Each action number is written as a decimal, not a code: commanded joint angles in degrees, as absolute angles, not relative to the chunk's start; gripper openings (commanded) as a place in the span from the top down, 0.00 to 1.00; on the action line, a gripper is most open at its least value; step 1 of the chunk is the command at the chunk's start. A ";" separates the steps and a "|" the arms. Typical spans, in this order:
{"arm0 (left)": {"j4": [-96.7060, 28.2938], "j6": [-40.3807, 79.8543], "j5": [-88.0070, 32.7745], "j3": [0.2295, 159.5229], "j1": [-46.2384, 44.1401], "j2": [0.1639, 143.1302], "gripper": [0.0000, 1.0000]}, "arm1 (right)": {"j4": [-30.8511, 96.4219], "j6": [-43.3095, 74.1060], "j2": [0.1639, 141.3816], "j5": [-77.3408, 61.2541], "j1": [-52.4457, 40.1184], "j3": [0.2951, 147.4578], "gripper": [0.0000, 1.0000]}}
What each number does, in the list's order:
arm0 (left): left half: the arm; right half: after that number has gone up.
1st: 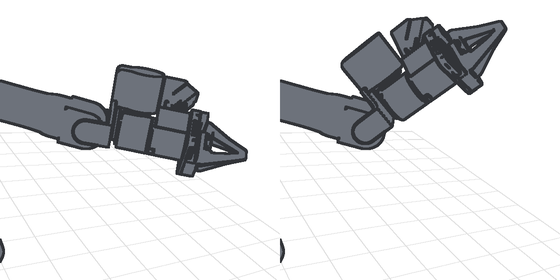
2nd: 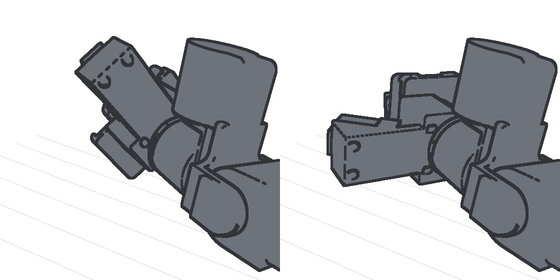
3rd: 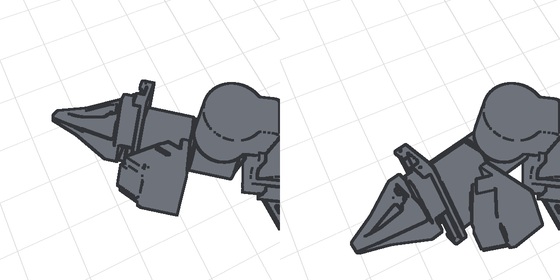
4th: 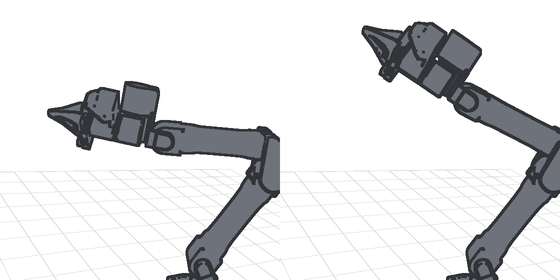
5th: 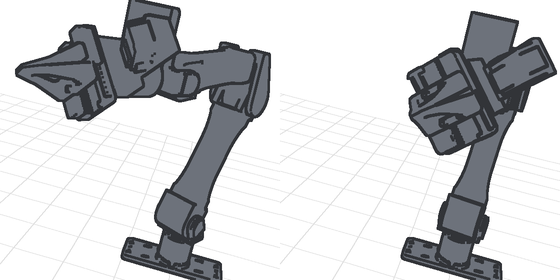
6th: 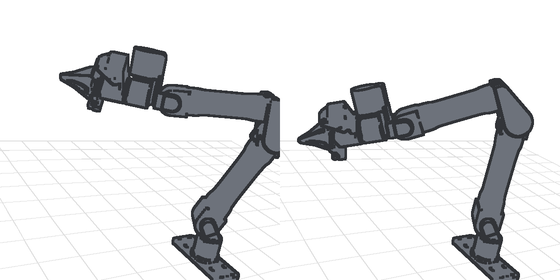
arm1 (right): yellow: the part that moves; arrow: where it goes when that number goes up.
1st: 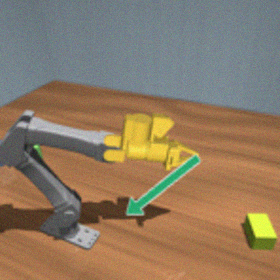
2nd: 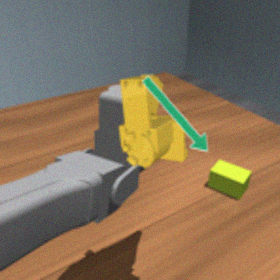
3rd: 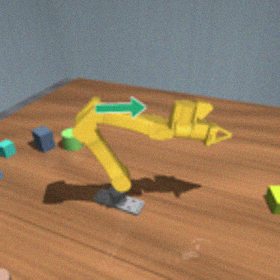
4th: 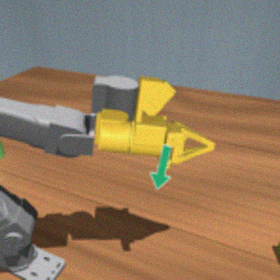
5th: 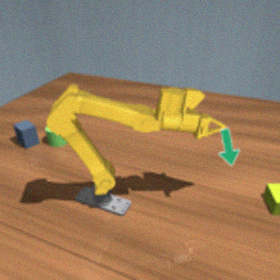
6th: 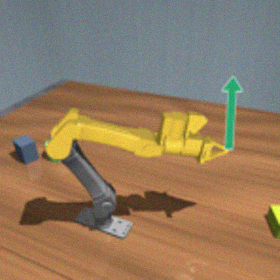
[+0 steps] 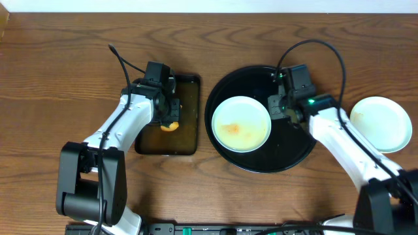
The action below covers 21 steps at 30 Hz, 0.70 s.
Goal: Clean dirty plates on tray and stack at the side
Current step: 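Return the sponge to the water tray with the left gripper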
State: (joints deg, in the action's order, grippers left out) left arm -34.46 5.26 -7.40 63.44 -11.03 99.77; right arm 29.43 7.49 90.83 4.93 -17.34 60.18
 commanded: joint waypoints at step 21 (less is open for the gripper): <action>-34.20 4.34 -7.97 63.16 -10.94 100.09 0.93 | 28.51 -1.19 103.50 -10.59 -16.05 60.95 0.83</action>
State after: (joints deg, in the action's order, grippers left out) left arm -34.22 4.62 -7.42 63.44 -11.03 99.77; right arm 28.84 1.19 101.43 -5.28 -16.32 60.18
